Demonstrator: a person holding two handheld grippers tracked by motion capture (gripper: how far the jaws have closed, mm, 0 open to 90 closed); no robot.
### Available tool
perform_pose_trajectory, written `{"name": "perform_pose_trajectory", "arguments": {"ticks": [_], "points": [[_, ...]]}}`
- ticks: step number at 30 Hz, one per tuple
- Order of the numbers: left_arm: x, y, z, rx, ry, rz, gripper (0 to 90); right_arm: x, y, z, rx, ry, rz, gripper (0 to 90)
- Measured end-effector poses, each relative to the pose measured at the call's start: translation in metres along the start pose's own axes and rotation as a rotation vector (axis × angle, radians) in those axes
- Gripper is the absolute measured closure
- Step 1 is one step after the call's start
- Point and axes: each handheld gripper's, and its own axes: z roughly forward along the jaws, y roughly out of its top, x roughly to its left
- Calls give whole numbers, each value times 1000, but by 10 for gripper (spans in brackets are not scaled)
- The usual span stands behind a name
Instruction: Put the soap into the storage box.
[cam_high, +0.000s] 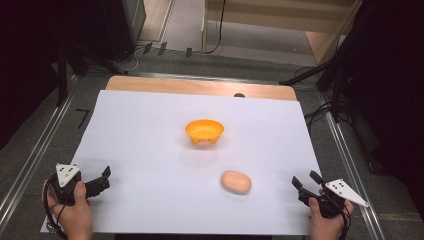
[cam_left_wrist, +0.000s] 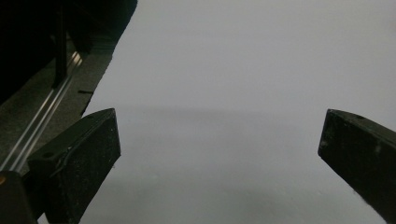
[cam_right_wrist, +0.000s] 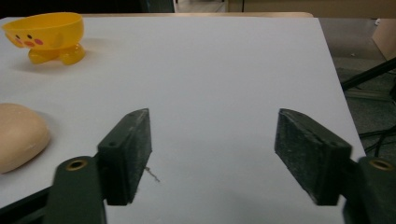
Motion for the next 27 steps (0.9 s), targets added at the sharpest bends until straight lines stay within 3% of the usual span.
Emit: {"name": "perform_pose_trajectory", "arguments": {"ticks": [2, 5, 7, 9, 11, 12, 16, 20, 25, 27], "points": [[-1, -1, -1, -9, -3, 19, 0, -1, 1, 0, 8, 32, -16, 403], [-3, 0, 0, 0, 3, 27, 0, 1, 3, 1, 39, 9, -84, 455], [-3, 0, 1, 15, 9, 33, 0, 1, 7, -1, 75, 16, -81, 473], [-4, 0, 2, 20, 9, 40, 0, -1, 13, -4, 114, 124, -63, 494], [-5, 0, 3, 27, 40, 38, 0, 0, 17, -8, 140, 207, -94, 473], [-5, 1, 4, 40, 36, 37, 0, 2, 18, -9, 157, 230, -120, 470], [-5, 0, 2, 19, 44, 33, 0, 7, 23, -5, 224, 271, -165, 394], [-5, 0, 1, 8, 16, 45, 0, 10, 32, 3, 300, 320, -220, 377], [-5, -1, -1, -15, -9, 49, 0, 19, 42, 13, 388, 337, -360, 389], [-3, -1, -2, -15, -26, 47, 19, 24, 46, 18, 424, 385, -395, 385]]}}
